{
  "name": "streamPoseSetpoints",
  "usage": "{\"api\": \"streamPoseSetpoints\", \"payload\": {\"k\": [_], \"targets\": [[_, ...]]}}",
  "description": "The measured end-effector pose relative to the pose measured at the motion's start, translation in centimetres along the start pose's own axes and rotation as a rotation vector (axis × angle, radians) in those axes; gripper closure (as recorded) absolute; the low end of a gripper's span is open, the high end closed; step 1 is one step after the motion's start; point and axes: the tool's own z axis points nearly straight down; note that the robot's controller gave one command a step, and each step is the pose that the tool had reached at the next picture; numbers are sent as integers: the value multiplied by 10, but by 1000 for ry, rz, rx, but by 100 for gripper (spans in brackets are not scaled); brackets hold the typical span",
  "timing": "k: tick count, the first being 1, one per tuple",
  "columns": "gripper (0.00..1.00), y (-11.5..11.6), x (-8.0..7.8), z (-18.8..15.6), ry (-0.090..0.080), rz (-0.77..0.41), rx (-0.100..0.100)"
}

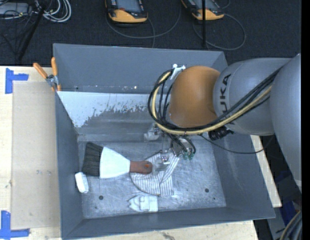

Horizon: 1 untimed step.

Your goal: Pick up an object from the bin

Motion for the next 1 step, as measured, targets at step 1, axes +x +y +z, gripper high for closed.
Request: {"api": "streamPoseSetpoints", "payload": {"k": [1], "targets": [[0,13,1,20,8,-8,-1]]}}
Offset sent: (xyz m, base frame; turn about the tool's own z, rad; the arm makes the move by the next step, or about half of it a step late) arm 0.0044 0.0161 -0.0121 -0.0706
